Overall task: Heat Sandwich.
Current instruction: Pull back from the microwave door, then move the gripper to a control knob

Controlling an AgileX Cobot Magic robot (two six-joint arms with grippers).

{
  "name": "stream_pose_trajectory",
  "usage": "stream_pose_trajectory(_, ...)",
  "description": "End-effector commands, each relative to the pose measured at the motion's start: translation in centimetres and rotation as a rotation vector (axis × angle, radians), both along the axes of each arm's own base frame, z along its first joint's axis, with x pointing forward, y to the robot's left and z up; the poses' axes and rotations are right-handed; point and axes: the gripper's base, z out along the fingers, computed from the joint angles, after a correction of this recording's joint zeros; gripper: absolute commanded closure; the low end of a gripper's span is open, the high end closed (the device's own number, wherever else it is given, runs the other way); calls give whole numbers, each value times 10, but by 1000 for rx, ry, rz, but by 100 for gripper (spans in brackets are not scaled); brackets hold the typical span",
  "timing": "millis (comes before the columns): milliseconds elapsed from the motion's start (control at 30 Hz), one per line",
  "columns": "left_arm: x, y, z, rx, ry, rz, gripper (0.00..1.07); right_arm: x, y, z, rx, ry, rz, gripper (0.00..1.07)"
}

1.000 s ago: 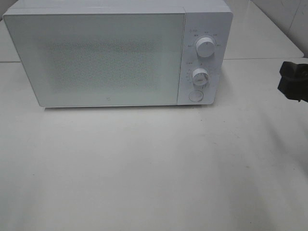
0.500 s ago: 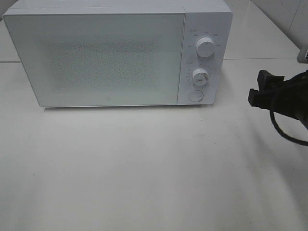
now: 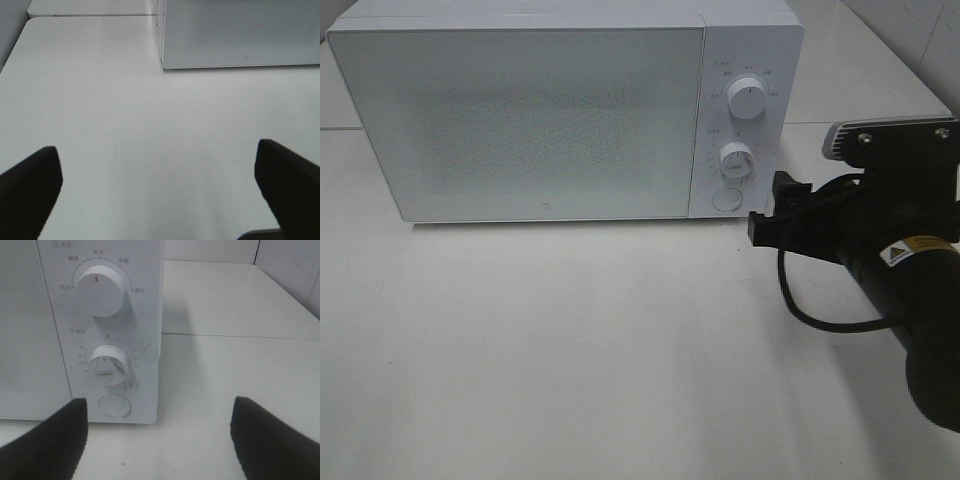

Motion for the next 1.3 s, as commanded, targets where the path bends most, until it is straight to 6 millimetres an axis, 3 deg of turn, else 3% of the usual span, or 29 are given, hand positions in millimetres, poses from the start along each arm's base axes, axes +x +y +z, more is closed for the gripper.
stream_pose_trajectory(33,-3,0,0,-5,-34,-1,2,3,13,-1,-4,-4,14,31)
stream_pose_trajectory(267,-3,0,0,-5,-34,-1,2,2,39,-6,-29,14,26,31)
stream_pose_trajectory(400,-3,0,0,-5,-34,-1,2,2,43,-7,-31,19,25,31)
stream_pose_trajectory(900,-3,0,0,-5,-34,-1,2,3,42,-7,-31,18,21,31)
stream_pose_trajectory(1067,-3,0,0,-5,-34,-1,2,9,40,-4,-15,7,10,31)
stream_pose_trajectory(1300,-3,0,0,-5,-34,-1,2,34,43,-11,-15,-9,-1,31)
